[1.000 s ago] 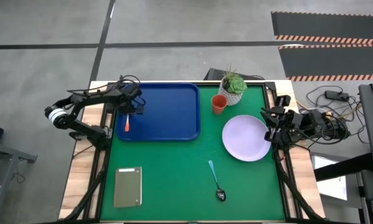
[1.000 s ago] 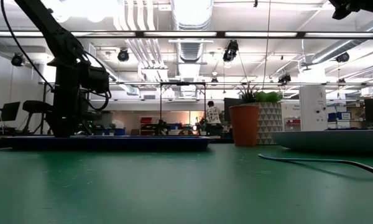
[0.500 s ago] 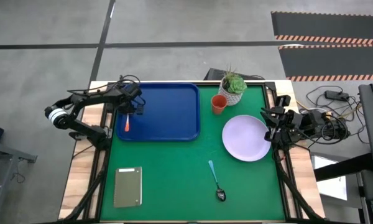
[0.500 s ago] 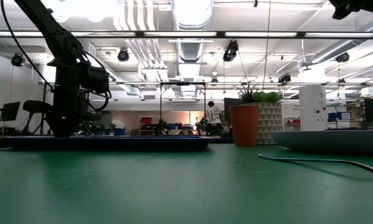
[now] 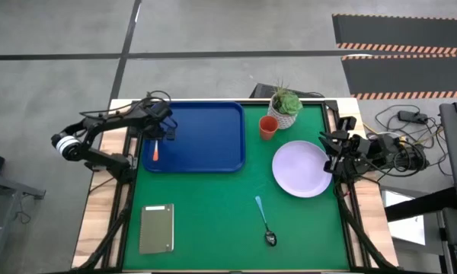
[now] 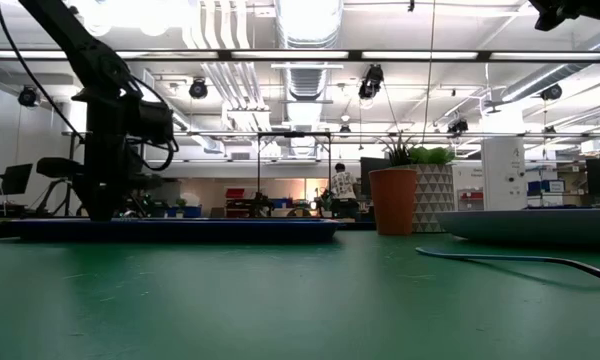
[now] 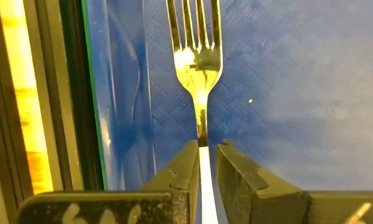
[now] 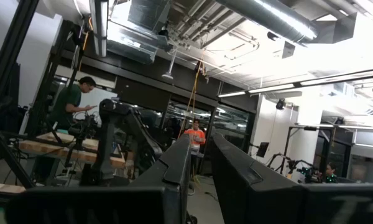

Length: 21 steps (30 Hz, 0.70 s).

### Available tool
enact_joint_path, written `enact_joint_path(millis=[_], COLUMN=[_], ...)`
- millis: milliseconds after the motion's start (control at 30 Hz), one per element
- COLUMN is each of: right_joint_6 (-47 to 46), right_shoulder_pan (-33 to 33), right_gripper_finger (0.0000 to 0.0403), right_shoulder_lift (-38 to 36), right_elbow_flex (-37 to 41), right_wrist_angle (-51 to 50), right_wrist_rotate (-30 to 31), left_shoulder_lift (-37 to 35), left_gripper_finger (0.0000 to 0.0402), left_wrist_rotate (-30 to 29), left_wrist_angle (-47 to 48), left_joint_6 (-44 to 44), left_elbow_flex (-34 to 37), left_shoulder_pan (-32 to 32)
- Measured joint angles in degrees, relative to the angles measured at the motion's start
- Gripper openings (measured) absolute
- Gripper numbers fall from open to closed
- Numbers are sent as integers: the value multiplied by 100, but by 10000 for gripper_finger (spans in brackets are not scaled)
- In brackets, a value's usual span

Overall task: Pick and place plate/cup/fork/spoon on tray
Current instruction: Put the orange cup on the top right of the blue tray

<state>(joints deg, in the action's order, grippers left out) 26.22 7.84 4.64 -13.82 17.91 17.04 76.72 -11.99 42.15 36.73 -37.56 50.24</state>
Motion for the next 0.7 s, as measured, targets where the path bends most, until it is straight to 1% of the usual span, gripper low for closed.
enact_joint_path(millis=[100, 333, 500, 700], right_joint_6=[0, -2, -2, -2], right_shoulder_pan=[2, 0, 1, 1], right_gripper_finger=[52, 52, 52, 52], right_shoulder_lift=[1, 0, 1, 0], right_elbow_flex=[0, 0, 0, 0], right_wrist_angle=[-2, -2, -2, -2], right_wrist_rotate=[0, 0, 0, 2], left_shoulder_lift=[-157, -678, -1161, -1675], left_gripper_finger=[37, 37, 36, 35], left_wrist_rotate=[5, 337, 385, 358], left_wrist_angle=[52, 37, 37, 25], left_joint_6=[2, 37, 192, 669], left_elbow_flex=[0, 0, 0, 0], left_shoulder_pan=[0, -120, -554, -1343])
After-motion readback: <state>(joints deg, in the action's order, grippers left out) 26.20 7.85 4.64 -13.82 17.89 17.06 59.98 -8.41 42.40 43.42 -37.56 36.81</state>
